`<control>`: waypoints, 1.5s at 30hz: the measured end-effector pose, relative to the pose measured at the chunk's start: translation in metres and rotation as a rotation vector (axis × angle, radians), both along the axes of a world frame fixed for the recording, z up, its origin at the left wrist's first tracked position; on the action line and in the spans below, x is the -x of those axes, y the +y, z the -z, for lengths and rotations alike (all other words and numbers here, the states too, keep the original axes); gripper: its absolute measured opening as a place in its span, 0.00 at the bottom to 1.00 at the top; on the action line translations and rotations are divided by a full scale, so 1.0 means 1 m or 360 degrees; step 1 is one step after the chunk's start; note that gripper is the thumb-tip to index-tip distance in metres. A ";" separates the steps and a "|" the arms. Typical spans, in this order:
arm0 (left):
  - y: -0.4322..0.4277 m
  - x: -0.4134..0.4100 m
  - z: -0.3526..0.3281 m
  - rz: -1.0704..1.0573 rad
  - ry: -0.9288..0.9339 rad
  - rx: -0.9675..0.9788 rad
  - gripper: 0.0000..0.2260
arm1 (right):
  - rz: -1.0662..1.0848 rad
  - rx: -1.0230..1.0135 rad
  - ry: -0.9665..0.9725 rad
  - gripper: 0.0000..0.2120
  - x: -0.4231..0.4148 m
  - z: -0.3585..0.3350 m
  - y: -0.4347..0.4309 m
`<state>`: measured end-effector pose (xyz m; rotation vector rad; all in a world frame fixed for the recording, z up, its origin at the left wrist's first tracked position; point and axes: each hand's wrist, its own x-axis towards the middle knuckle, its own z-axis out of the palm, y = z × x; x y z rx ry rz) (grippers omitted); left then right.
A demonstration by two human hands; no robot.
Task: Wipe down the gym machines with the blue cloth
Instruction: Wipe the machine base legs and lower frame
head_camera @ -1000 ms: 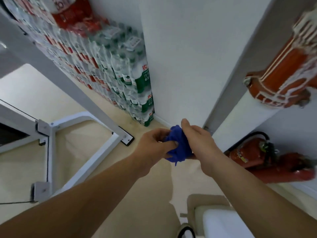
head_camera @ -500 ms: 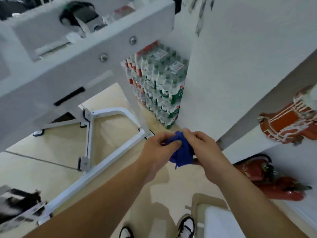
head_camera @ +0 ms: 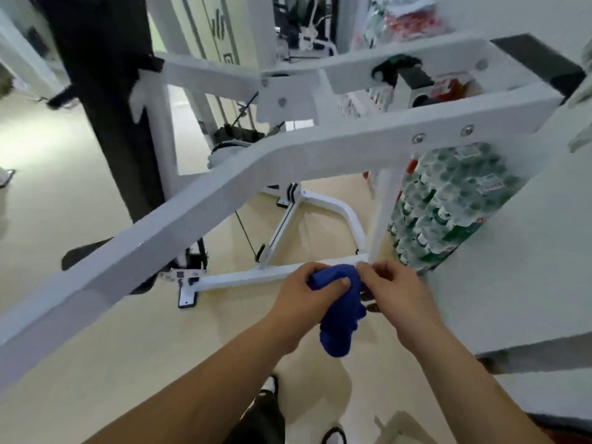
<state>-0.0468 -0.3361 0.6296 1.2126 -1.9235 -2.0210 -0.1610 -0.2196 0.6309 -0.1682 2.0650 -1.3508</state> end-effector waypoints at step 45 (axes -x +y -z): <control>-0.265 -0.528 -0.030 -0.0683 -0.0352 0.1349 0.03 | -0.1328 0.0259 0.1083 0.11 -0.439 -0.078 -0.347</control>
